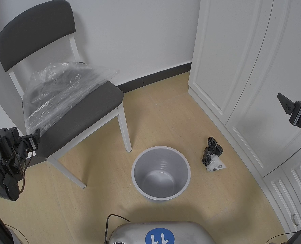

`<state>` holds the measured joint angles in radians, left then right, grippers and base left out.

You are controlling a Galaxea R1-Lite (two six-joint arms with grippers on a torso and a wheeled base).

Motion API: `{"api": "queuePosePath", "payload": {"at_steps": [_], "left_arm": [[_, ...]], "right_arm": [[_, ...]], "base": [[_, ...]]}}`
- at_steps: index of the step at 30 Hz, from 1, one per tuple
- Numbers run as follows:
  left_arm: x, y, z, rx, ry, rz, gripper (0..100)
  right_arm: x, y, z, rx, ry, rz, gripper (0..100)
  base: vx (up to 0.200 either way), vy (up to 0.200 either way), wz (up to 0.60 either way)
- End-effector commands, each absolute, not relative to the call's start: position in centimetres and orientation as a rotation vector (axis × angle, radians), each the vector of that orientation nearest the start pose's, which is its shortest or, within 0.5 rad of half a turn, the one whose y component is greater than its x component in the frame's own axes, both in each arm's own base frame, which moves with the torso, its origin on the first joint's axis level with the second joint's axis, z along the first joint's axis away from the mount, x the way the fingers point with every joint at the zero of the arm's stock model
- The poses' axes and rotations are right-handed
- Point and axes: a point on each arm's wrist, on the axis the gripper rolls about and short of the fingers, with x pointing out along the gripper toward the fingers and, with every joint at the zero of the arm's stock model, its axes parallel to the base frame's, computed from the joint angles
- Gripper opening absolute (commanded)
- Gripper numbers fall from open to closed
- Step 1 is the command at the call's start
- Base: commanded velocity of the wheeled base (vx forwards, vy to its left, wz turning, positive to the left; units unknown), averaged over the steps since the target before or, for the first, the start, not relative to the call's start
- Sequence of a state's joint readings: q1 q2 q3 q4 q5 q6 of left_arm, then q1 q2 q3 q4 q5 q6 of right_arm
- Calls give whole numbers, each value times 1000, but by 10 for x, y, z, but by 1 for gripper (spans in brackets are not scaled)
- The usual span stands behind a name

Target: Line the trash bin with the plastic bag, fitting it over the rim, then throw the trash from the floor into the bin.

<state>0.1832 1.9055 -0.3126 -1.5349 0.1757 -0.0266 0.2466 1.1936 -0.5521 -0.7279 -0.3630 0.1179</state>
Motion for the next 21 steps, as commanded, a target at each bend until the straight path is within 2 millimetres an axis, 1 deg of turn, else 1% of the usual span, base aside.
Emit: {"api": "queuePosePath", "payload": {"at_steps": [1,4,6,10,15,18,21], "left_arm": [[271,52,99,-33,56,352,100],[273,52,98,-33,56,351,100],[278,53,99,-38,41,352,100],[288,62,111,-79,-30,393,100],[288,72,124,-95,-92,450,100],[285,71,122,-95,-81,449,100],[284,68,114,-89,-43,442,100]], "right_arm": [[172,35,243,144,-89,-110,100],[172,35,244,144,-90,-110,100],[172,35,243,144,-89,-110,100],[172,35,244,144,-90,-110,100],[172,35,245,146,-95,-110,100],[172,35,244,147,-93,-110,100],[172,35,244,147,-93,-110,100]], "base": [[0,0,0],[0,0,0],[0,0,0],[0,0,0],[0,0,0],[0,0,0],[0,0,0]]}}
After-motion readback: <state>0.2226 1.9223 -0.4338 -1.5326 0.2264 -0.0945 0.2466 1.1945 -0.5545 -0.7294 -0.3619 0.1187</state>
